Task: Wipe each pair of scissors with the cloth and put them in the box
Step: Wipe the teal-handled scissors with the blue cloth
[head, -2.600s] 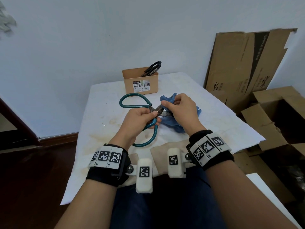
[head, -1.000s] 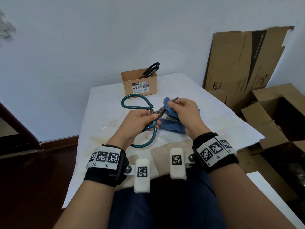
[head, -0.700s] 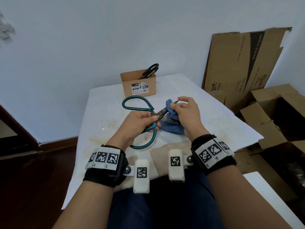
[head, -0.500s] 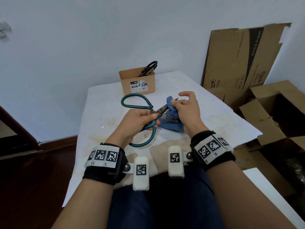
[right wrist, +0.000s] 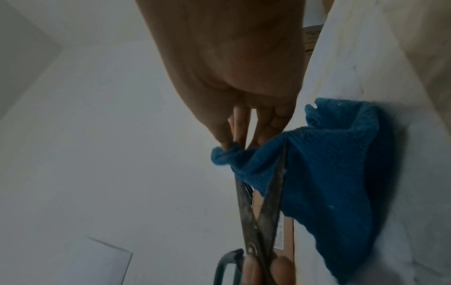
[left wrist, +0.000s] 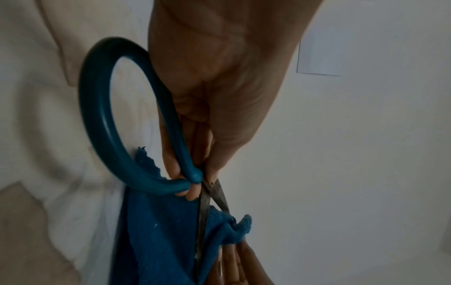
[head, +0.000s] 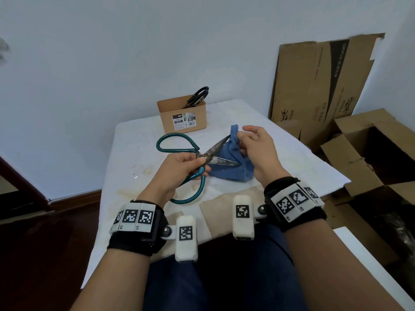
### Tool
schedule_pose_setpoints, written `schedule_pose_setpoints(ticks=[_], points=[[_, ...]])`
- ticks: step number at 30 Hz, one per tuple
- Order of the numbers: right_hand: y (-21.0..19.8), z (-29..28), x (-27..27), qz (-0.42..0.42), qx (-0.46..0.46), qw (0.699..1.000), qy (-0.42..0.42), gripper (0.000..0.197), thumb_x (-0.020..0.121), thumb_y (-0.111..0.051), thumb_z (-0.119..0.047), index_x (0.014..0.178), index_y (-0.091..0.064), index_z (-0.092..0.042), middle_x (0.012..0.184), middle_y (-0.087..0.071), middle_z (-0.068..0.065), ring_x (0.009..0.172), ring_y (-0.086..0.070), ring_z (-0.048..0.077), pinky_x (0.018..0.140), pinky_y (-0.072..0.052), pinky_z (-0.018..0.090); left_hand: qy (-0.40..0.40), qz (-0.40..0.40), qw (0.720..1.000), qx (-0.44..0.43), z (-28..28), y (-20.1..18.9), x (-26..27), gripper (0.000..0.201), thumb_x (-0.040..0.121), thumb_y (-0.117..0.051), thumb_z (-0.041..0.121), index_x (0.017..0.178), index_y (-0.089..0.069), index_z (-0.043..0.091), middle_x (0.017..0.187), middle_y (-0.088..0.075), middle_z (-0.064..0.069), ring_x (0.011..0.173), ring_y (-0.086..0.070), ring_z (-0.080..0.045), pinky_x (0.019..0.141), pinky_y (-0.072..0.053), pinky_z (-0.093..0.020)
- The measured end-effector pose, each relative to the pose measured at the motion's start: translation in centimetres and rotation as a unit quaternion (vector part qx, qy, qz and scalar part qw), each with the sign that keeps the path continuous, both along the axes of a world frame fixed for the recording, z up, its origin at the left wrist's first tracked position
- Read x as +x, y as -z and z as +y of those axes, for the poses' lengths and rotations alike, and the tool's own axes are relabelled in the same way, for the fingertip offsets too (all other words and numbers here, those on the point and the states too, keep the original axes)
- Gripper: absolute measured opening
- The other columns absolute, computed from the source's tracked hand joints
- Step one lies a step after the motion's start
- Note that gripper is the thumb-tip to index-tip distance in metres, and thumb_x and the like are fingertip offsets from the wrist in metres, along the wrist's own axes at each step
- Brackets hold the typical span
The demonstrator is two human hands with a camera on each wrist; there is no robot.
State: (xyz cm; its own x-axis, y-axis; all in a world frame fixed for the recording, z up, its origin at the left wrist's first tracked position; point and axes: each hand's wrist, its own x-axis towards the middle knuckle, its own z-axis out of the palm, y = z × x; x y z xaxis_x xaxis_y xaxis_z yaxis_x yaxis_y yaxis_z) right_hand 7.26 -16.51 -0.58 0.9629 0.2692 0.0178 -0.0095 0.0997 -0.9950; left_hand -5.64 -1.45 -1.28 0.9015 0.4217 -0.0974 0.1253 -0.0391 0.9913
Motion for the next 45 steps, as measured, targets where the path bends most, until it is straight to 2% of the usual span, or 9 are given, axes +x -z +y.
schedule_pose_setpoints(ticks=[4, 9, 13, 16, 22, 27, 34, 41, 45], points=[[-0.4, -0.1, -0.3, 0.054, 0.024, 0.997, -0.044, 0.028, 0.09, -0.068, -0.014, 0.115, -0.057, -0.007, 0.095, -0.066, 0.004, 0.073, -0.062, 0.009, 0.066, -0.055, 0.017, -0.008, -0.004, 1.0, 0.002, -0.1, 0.3, 0.1, 0.011, 0.097, -0.062, 0.01, 0.092, -0.07, 0.005, 0.087, -0.077, -0.012, 0.072, -0.072, -0.016, 0.068, -0.057, -0.021], [-0.4, -0.3, -0.5, 0.047, -0.063, 0.99, -0.113, 0.014, 0.09, -0.068, -0.017, 0.094, -0.071, -0.004, 0.081, -0.07, 0.009, 0.068, -0.065, 0.015, 0.065, -0.056, 0.023, -0.002, 0.0, 1.0, 0.016, -0.4, 0.3, 0.1, 0.011, 0.097, -0.062, 0.009, 0.094, -0.07, 0.003, 0.088, -0.077, -0.016, 0.071, -0.071, -0.016, 0.069, -0.057, -0.022], [0.5, -0.5, 0.8, 0.021, -0.107, 0.994, -0.025, 0.01, 0.091, -0.067, -0.018, 0.086, -0.068, -0.009, 0.079, -0.067, 0.007, 0.075, -0.063, 0.019, 0.071, -0.055, 0.031, 0.0, -0.001, 1.0, 0.015, -0.3, 0.4, 0.2, 0.012, 0.097, -0.061, 0.01, 0.095, -0.071, 0.002, 0.091, -0.077, -0.017, 0.073, -0.071, -0.017, 0.072, -0.059, -0.023], [0.7, -0.8, 0.7, 0.037, -0.077, 0.996, 0.008, 0.017, 0.095, -0.06, -0.019, 0.086, -0.067, -0.007, 0.076, -0.064, 0.006, 0.069, -0.058, 0.016, 0.065, -0.052, 0.025, -0.013, -0.006, 1.0, 0.005, -0.3, 0.3, 0.4, 0.014, 0.097, -0.061, 0.01, 0.1, -0.071, -0.001, 0.089, -0.077, -0.015, 0.076, -0.072, -0.019, 0.073, -0.06, -0.025], [-0.1, -0.2, -0.9, 0.038, -0.075, 0.984, -0.158, 0.012, 0.093, -0.064, -0.016, 0.096, -0.072, -0.007, 0.081, -0.071, 0.004, 0.072, -0.067, 0.01, 0.069, -0.056, 0.018, -0.016, -0.018, 1.0, 0.02, -0.5, 0.1, 0.9, 0.019, 0.097, -0.061, 0.01, 0.104, -0.068, -0.007, 0.09, -0.077, -0.014, 0.074, -0.072, -0.016, 0.068, -0.057, -0.022], [-0.4, -0.2, -1.3, 0.025, -0.109, 0.97, -0.215, 0.014, 0.089, -0.068, -0.015, 0.096, -0.072, -0.003, 0.078, -0.07, 0.002, 0.062, -0.065, 0.002, 0.06, -0.051, 0.011, 0.001, -0.023, 1.0, 0.012, -0.2, 0.2, 0.7, 0.015, 0.097, -0.061, 0.009, 0.104, -0.07, 0.0, 0.093, -0.077, -0.016, 0.085, -0.074, -0.022, 0.082, -0.06, -0.03], [-0.2, 0.1, -1.4, -0.004, -0.152, 0.974, -0.167, 0.032, 0.082, -0.076, -0.016, 0.097, -0.066, 0.011, 0.08, -0.059, 0.013, 0.066, -0.055, 0.013, 0.053, -0.046, 0.014, 0.037, -0.018, 0.999, 0.011, -0.6, 0.4, 0.8, 0.015, 0.098, -0.06, 0.009, 0.104, -0.07, 0.0, 0.095, -0.076, -0.017, 0.085, -0.073, -0.021, 0.085, -0.06, -0.031], [0.0, -0.1, -1.6, 0.004, -0.156, 0.976, -0.151, 0.023, 0.082, -0.077, -0.02, 0.088, -0.067, 0.001, 0.073, -0.06, 0.008, 0.058, -0.054, 0.008, 0.049, -0.045, 0.012, 0.05, -0.001, 0.998, 0.022, -0.5, 0.5, 0.5, 0.019, 0.098, -0.061, 0.012, 0.105, -0.071, -0.002, 0.095, -0.076, -0.016, 0.08, -0.073, -0.018, 0.077, -0.058, -0.024], [0.1, 0.0, -2.0, 0.022, -0.115, 0.983, -0.145, 0.023, 0.085, -0.073, -0.016, 0.07, -0.06, -0.005, 0.06, -0.056, 0.001, 0.043, -0.053, -0.001, 0.045, -0.042, 0.011, 0.052, 0.006, 0.997, 0.058, -0.2, -0.2, 0.5, 0.021, 0.098, -0.061, 0.013, 0.103, -0.071, -0.005, 0.09, -0.077, -0.013, 0.076, -0.073, -0.013, 0.07, -0.056, -0.02]])
